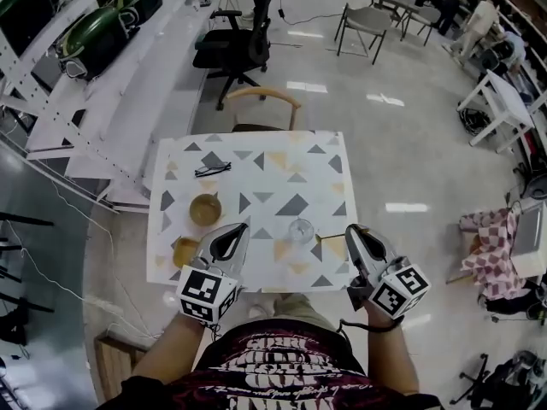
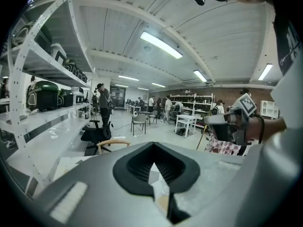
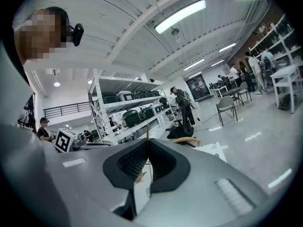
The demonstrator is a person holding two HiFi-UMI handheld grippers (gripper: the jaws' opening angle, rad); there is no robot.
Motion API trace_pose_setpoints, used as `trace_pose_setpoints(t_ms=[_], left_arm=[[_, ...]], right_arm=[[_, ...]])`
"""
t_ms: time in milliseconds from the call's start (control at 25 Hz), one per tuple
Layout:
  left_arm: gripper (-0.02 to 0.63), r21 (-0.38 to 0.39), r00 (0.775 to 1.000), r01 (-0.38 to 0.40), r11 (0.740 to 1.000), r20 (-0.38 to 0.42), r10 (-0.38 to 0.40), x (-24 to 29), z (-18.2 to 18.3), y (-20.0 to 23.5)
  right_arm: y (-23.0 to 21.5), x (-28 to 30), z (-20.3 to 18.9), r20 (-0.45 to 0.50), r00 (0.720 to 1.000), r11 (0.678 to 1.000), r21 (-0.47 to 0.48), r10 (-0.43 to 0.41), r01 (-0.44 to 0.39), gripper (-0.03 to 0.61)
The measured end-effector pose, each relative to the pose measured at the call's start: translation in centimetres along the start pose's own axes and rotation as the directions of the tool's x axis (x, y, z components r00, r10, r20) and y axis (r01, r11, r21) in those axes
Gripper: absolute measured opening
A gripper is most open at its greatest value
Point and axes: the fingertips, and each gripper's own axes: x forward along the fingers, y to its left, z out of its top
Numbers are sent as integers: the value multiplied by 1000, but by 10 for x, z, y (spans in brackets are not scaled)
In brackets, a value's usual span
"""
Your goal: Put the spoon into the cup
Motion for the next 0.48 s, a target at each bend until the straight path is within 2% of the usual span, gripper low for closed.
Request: trace_pose_setpoints(t_ms=[480], left_arm=[[0,-54,995,-34,998,-99,29,51,-30,27]], right_arm=[[-49,56,-42,-130,991,996,87,38,-26,32]])
